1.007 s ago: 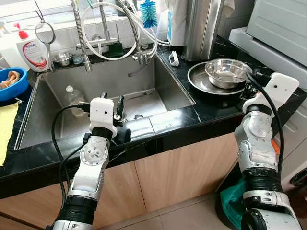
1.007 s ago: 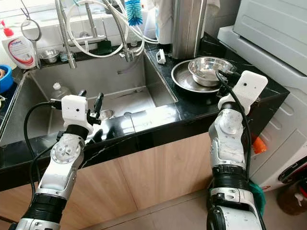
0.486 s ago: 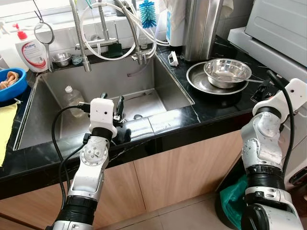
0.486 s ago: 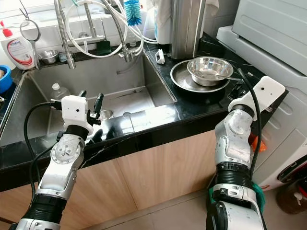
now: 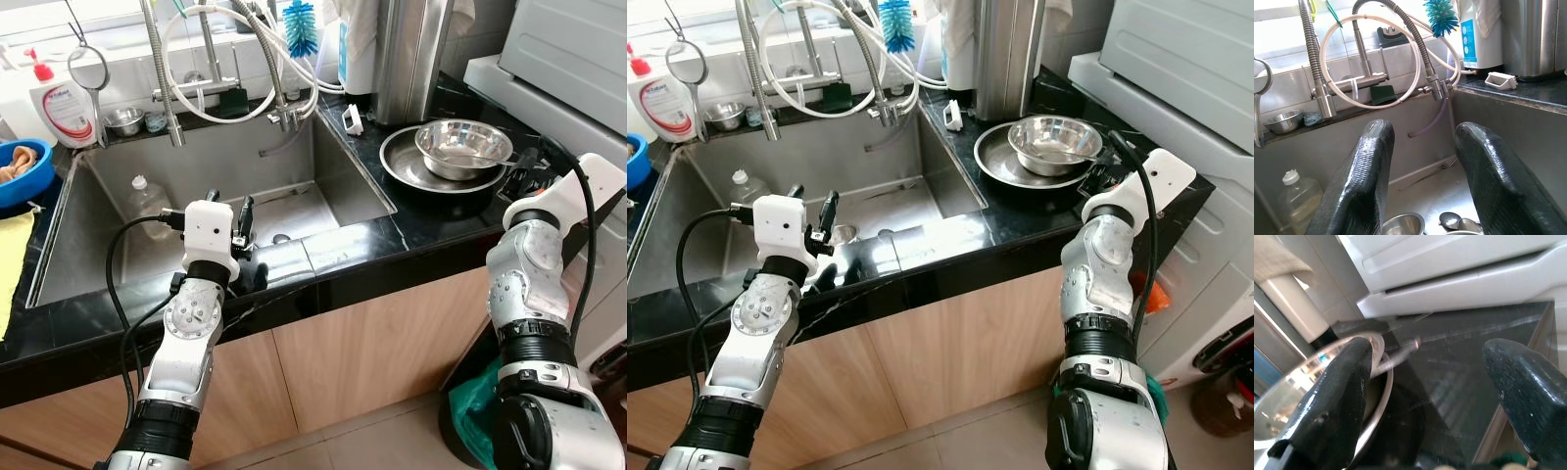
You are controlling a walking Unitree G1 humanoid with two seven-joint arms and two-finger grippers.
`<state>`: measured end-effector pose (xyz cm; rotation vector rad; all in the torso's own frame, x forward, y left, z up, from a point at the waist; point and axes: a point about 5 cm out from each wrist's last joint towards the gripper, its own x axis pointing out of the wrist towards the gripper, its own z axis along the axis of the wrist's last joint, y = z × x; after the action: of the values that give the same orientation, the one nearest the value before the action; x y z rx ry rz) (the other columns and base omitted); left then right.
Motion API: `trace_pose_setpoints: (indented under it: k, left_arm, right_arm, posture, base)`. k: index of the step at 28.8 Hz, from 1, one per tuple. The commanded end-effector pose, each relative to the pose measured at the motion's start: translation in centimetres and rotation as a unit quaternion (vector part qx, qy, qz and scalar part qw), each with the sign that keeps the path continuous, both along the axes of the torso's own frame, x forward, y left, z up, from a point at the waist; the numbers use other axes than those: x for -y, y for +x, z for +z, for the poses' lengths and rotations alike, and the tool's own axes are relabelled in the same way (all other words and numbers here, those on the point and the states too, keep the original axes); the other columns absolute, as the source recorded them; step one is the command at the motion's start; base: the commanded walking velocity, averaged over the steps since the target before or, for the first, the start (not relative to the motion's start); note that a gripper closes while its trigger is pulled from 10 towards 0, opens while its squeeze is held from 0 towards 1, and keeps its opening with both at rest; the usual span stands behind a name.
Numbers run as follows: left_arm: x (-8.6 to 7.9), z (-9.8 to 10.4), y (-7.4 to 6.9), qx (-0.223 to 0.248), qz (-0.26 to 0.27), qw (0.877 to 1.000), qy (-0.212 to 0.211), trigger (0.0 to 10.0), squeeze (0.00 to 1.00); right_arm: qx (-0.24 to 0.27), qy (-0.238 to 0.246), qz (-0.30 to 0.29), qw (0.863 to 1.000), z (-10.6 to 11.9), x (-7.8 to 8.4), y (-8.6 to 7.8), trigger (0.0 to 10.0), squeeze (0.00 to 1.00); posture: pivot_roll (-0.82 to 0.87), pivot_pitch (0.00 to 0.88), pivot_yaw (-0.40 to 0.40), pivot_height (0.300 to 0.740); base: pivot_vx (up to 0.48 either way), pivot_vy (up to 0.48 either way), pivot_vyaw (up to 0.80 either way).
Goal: Kitchen organization
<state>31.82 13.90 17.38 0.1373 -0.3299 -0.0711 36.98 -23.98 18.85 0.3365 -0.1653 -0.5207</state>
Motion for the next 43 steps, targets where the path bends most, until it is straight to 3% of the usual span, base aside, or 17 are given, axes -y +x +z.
trace_pose_setpoints:
  k: [1, 3, 4, 7, 9, 17, 18, 19, 20, 43]
  left_arm:
    - [-0.3, -0.2, -0.1, -0.005, 0.008, 1.000, 0.009, 10.0, 0.00]
    - [-0.4, -0.2, -0.1, -0.006, 0.010, 1.000, 0.009, 10.0, 0.00]
    - [-0.4, -0.2, -0.1, -0.006, 0.011, 1.000, 0.009, 10.0, 0.00]
    - [-0.5, -0.2, -0.2, -0.005, 0.012, 1.000, 0.009, 10.0, 0.00]
    - [-0.5, -0.2, -0.1, -0.005, 0.013, 1.000, 0.009, 10.0, 0.00]
    - [-0.4, -0.1, -0.1, -0.004, 0.011, 1.000, 0.009, 10.0, 0.00]
    - [-0.4, -0.1, -0.1, -0.004, 0.011, 1.000, 0.009, 10.0, 0.00]
    - [-0.5, -0.1, -0.1, -0.004, 0.011, 1.000, 0.009, 10.0, 0.00]
    - [-0.5, -0.1, -0.1, -0.004, 0.011, 1.000, 0.010, 10.0, 0.00]
    - [-0.5, -0.1, -0.1, -0.005, 0.011, 1.000, 0.011, 10.0, 0.00]
  right_arm:
    - [0.009, 0.008, 0.004, 1.000, 0.5, 0.0, 0.4, 10.0, 0.00]
    - [0.001, 0.024, 0.005, 1.000, -0.1, 0.3, 0.5, 10.0, 0.00]
    - [0.002, 0.027, 0.007, 1.000, -0.1, 0.3, 0.5, 8.5, 0.00]
    - [0.011, 0.028, 0.013, 0.999, 0.1, 0.4, 0.7, 8.2, 0.00]
    - [0.020, 0.025, 0.019, 0.999, 0.5, 0.4, 0.8, 10.0, 0.00]
    - [0.036, 0.009, 0.044, 0.998, 1.3, 0.3, 1.5, 10.0, 0.00]
    - [0.037, 0.009, 0.044, 0.998, 1.4, 0.3, 1.5, 7.6, 0.00]
    - [0.037, 0.009, 0.045, 0.998, 1.4, 0.2, 1.5, 4.4, 0.00]
    - [0.036, 0.011, 0.045, 0.998, 1.4, 0.2, 1.6, 0.0, 0.00]
    - [0.028, 0.014, 0.038, 0.999, 0.6, 0.0, 1.5, 0.0, 0.00]
  posture:
    - [-0.15, 0.000, 0.085, 0.740]
    - [-0.14, 0.000, 0.084, 0.740]
    - [-0.14, 0.000, 0.083, 0.740]
    - [-0.14, 0.000, 0.083, 0.740]
    - [-0.14, 0.000, 0.086, 0.740]
    - [-0.14, 0.000, 0.086, 0.740]
    - [-0.14, 0.000, 0.086, 0.740]
    - [-0.14, 0.000, 0.086, 0.740]
    - [-0.14, 0.000, 0.086, 0.740]
    - [-0.14, 0.000, 0.088, 0.740]
  base:
    - [0.000, 0.000, 0.00]
    - [0.000, 0.000, 0.00]
    - [0.000, 0.000, 0.00]
    - [0.000, 0.000, 0.00]
    - [0.000, 0.000, 0.00]
    - [0.000, 0.000, 0.00]
    - [0.000, 0.000, 0.00]
    - [0.000, 0.000, 0.00]
    - [0.000, 0.000, 0.00]
    - [0.000, 0.000, 0.00]
